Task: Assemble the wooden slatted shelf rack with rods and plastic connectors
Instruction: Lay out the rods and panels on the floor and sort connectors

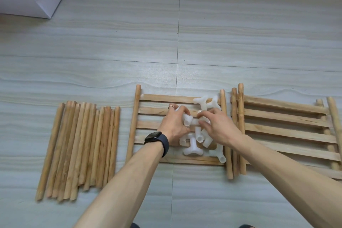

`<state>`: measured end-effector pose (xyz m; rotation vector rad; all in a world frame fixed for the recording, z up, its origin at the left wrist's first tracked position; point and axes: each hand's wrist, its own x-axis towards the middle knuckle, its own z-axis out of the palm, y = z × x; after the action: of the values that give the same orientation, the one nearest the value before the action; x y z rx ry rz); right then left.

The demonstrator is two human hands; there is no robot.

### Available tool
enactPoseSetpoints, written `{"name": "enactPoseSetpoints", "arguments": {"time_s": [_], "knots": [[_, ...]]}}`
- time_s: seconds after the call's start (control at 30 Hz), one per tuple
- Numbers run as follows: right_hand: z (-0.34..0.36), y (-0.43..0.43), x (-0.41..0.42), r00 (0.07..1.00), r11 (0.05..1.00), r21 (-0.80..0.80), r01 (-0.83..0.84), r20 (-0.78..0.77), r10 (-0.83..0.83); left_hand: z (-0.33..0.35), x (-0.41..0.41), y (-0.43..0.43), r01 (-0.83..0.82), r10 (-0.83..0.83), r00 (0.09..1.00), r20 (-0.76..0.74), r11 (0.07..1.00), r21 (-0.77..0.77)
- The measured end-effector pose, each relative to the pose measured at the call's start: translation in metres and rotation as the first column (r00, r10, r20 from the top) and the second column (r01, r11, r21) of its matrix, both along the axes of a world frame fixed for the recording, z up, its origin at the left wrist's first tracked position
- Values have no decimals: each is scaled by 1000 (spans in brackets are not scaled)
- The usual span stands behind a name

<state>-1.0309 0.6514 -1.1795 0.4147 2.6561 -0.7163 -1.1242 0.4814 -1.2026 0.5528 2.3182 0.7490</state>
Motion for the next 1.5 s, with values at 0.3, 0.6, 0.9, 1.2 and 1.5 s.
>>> {"name": "enactPoseSetpoints", "arguments": {"time_s": [0.3, 0.6, 0.9, 1.2, 1.5], "knots": [[28, -4, 10, 945, 934, -247, 260, -136, -299, 17, -6, -16, -189, 164, 976, 144, 964, 187], [79, -134, -16, 999, 883, -470, -20, -52, -5, 67, -6, -186, -734, 619, 679, 395, 593, 331], [29, -342, 24, 938, 782, -560, -275, 23, 346, 65, 123, -409, -963, 930, 255, 265, 268, -14], [11, -407, 55, 871, 730, -601, -326, 109, 479, 48, 144, -425, -872, 883, 387, 265, 444, -206], [13, -383, 52, 808, 757, -505, -414, 178, 561, 58, 127, -422, -500, 632, 770, 87, 683, -533]]}}
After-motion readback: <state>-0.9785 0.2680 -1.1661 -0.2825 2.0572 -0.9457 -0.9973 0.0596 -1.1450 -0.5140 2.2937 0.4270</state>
